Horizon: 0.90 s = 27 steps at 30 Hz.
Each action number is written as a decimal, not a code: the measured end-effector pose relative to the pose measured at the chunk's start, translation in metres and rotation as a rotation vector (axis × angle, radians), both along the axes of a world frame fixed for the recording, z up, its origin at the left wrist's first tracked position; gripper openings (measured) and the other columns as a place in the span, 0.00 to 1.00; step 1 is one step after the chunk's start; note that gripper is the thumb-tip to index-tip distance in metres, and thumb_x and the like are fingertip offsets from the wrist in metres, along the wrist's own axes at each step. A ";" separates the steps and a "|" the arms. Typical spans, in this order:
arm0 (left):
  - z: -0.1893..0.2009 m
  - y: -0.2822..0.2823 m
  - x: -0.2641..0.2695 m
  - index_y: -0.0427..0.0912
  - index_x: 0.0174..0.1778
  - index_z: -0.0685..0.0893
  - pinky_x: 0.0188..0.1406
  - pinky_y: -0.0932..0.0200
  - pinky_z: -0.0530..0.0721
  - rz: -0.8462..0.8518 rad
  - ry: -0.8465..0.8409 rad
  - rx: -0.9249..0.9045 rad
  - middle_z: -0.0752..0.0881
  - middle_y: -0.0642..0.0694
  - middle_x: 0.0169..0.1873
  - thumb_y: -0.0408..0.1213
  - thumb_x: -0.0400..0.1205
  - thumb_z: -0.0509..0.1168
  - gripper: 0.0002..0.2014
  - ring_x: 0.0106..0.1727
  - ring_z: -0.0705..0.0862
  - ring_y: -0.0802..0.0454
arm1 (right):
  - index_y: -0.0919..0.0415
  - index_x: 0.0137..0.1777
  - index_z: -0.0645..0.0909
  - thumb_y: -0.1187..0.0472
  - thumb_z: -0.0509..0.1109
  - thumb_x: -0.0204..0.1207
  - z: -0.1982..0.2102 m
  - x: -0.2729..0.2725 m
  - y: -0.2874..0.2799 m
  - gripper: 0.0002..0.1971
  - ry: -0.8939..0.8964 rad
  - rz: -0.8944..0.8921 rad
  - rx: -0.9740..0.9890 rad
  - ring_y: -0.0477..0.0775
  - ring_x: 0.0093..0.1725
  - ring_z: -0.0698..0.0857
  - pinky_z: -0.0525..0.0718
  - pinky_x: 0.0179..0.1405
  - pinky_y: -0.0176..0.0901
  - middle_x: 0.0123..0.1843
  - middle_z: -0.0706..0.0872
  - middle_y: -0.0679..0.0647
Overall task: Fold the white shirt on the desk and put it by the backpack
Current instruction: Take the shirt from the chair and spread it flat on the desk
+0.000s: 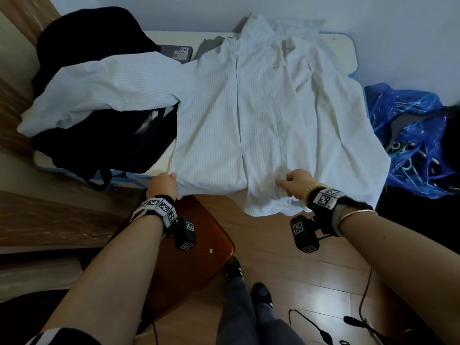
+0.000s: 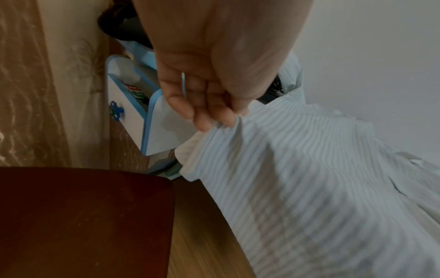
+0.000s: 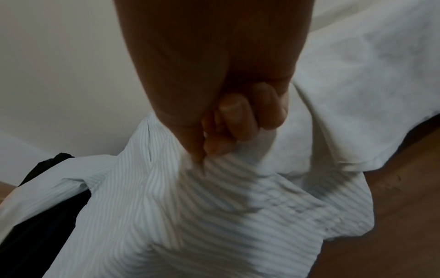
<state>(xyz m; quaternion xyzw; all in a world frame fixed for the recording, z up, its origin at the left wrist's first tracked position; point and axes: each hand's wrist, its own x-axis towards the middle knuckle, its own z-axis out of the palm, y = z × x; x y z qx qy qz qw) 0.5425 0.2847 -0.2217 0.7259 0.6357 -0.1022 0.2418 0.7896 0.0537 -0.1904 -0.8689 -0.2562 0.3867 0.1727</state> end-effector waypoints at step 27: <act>0.077 -0.034 0.160 0.39 0.55 0.76 0.43 0.50 0.80 -0.481 -0.273 0.062 0.85 0.40 0.45 0.40 0.84 0.57 0.10 0.45 0.84 0.40 | 0.65 0.53 0.85 0.65 0.70 0.74 0.029 0.085 -0.059 0.09 -0.312 -0.303 0.227 0.58 0.47 0.82 0.73 0.47 0.39 0.44 0.83 0.57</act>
